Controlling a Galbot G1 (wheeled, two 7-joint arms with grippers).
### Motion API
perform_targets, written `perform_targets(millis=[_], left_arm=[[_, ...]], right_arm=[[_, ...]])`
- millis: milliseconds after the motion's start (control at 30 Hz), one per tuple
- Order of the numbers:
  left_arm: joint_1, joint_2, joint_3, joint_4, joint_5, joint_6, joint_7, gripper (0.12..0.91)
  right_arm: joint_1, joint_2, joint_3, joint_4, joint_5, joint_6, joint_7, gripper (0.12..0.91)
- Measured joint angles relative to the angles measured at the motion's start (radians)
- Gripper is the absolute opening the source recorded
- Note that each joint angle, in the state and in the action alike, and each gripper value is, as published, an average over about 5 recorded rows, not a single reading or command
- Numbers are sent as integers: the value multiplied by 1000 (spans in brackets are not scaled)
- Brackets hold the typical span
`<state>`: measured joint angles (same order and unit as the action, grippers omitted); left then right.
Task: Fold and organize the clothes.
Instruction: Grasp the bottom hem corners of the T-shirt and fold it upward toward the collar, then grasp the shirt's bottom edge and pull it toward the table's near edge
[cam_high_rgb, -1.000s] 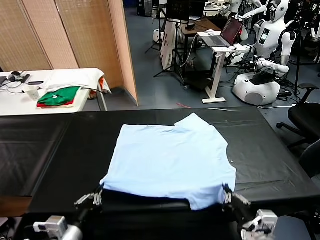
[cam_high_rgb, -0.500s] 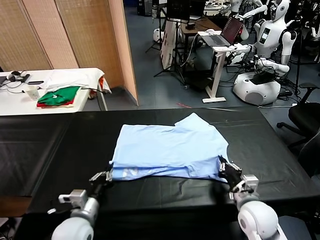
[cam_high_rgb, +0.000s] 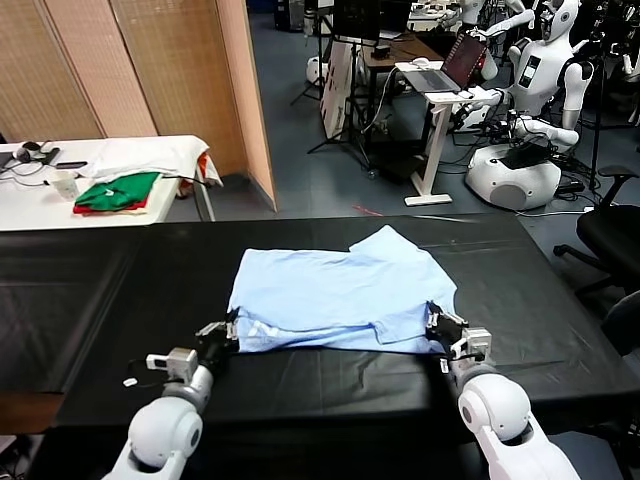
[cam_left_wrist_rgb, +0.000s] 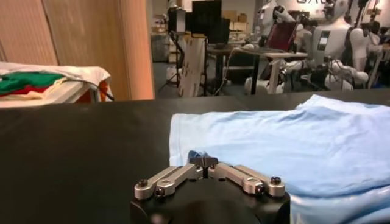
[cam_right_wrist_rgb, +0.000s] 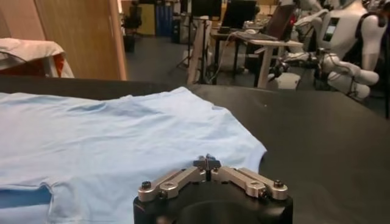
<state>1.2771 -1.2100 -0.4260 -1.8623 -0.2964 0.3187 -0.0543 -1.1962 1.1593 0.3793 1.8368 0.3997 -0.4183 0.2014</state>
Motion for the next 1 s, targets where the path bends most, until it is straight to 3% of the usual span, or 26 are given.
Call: perform_targets(millis=[133, 200, 333, 467, 600, 700, 767, 1000], left_arm=[[-8, 10, -1, 7, -3, 4, -2, 147], [-9, 11, -1, 8, -6, 10, -5, 147], [2, 4, -7, 0, -8, 22, -8, 193], [31, -4, -26, -22, -6, 30, -6, 419], [76, -13, -48, -52, -10, 41, -3, 665], [116, -21, -57, -81, -23, 51, -2, 827], [142, -28, -59, -100, -30, 57, -2, 884], [203, -40, -60, -149, -41, 66, -2, 907]], right_arm=[[-2, 0, 3, 7, 23, -19, -17, 148], [-9, -2, 10, 20, 32, -37, -33, 192], [-35, -15, 33, 65, 43, -78, -57, 402], [-81, -32, 65, 127, 51, -102, -61, 667], [-141, -43, 110, 182, 68, -96, -74, 861], [-193, -46, 149, 212, 84, -88, -83, 901], [-229, -46, 174, 226, 90, -84, -89, 905], [-299, -45, 211, 234, 95, -74, -94, 884]])
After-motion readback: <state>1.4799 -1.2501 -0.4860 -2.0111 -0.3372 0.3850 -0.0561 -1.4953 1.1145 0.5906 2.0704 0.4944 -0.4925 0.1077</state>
